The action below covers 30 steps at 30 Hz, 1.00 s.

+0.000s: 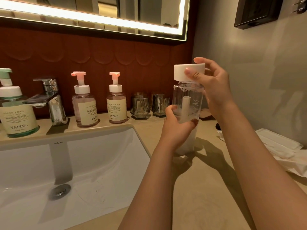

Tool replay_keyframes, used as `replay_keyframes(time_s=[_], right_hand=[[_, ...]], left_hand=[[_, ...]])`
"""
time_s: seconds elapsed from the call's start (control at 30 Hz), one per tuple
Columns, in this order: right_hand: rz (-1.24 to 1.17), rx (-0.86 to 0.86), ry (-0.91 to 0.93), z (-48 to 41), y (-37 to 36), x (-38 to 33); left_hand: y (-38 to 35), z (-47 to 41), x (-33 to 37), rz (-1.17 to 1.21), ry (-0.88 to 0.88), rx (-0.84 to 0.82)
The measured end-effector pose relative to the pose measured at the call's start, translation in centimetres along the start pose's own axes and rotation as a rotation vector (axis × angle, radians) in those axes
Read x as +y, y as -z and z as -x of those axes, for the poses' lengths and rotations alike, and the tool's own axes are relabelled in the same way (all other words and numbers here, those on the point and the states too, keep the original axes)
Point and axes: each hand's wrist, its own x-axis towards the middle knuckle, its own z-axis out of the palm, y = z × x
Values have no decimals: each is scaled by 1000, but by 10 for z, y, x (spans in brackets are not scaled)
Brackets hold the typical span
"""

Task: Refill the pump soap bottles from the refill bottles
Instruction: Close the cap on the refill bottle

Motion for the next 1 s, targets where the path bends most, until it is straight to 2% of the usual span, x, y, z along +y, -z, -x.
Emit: replay_keyframes(time_s=[0.17, 0.47, 0.67, 0.77, 0.9, 1.0], right_hand=[[59, 29, 19, -1, 0, 1], [136, -23, -2, -1, 8, -1], [379, 82, 131, 2, 4, 0], [479, 77, 133, 1, 5, 1], [323, 4, 102, 0, 7, -5], [381, 10, 156, 3, 8, -5]], left_hand=[[1, 1, 0, -6, 2, 2], [0, 1, 1, -7, 6, -1], [-1, 1, 1, -4, -4, 6], [-1, 2, 1, -5, -11, 11], [0, 2, 0, -18, -14, 22], [-1, 1, 0, -26, -14, 34]])
